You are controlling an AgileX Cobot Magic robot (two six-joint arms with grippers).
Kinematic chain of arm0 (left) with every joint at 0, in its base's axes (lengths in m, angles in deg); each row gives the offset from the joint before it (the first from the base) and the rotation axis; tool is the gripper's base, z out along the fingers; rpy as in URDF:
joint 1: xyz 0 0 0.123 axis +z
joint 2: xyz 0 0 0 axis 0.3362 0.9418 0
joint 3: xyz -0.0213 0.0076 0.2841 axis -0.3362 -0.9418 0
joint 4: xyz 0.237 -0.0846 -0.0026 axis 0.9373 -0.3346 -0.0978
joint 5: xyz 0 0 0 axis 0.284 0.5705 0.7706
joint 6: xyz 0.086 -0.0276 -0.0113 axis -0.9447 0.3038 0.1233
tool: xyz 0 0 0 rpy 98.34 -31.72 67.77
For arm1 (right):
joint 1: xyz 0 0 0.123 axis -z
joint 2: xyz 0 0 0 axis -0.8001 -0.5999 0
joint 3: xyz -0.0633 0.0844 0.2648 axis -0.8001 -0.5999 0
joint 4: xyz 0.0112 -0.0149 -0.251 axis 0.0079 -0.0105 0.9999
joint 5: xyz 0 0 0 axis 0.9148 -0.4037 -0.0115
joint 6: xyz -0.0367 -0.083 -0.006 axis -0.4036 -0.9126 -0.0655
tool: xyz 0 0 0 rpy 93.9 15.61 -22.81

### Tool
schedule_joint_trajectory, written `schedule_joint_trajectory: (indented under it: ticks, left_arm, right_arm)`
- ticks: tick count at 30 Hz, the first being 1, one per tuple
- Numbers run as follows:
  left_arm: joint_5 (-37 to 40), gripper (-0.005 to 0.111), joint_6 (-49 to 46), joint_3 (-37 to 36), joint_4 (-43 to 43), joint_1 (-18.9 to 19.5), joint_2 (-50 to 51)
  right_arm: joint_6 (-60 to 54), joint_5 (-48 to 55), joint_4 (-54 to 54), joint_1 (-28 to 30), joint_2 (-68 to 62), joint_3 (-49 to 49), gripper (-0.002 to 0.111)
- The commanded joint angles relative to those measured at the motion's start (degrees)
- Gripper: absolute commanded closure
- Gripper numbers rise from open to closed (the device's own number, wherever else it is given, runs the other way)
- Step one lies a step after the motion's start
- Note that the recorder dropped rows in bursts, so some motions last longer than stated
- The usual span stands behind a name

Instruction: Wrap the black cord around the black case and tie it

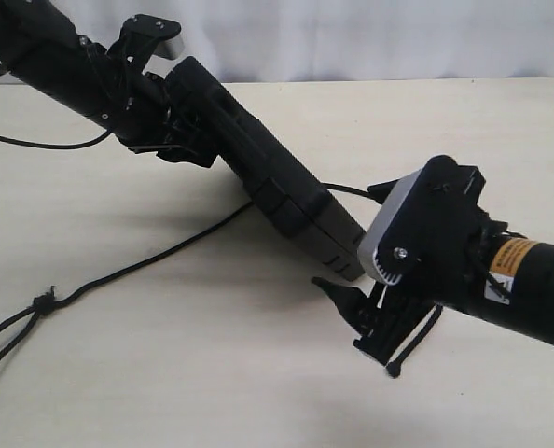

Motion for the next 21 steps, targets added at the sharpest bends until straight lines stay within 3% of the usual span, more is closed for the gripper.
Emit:
schedule_joint_trajectory:
  ticks: [1, 12, 17, 21]
  left_arm:
    - [-1.0, 0.056, 0.1, 0.0, -0.9, -0.4, -0.1]
    - [-1.2, 0.056, 0.1, 0.0, -0.9, -0.4, -0.1]
    - [-1.2, 0.056, 0.1, 0.0, -0.9, -0.4, -0.1]
    - [-1.2, 0.056, 0.1, 0.0, -0.9, -0.4, -0.1]
  right_arm:
    - [2.2, -9.2, 0.6, -0.1, -5.4, -0.3, 0.015]
    - [2.7, -33.1, -1.6, -0.1, -20.4, -0.3, 0.019]
    - [-2.0, -40.1, -9.8, -0.1, -24.5, -0.3, 0.041]
    - [-1.1, -39.3, -12.1, -0.1, -25.4, 0.0, 0.074]
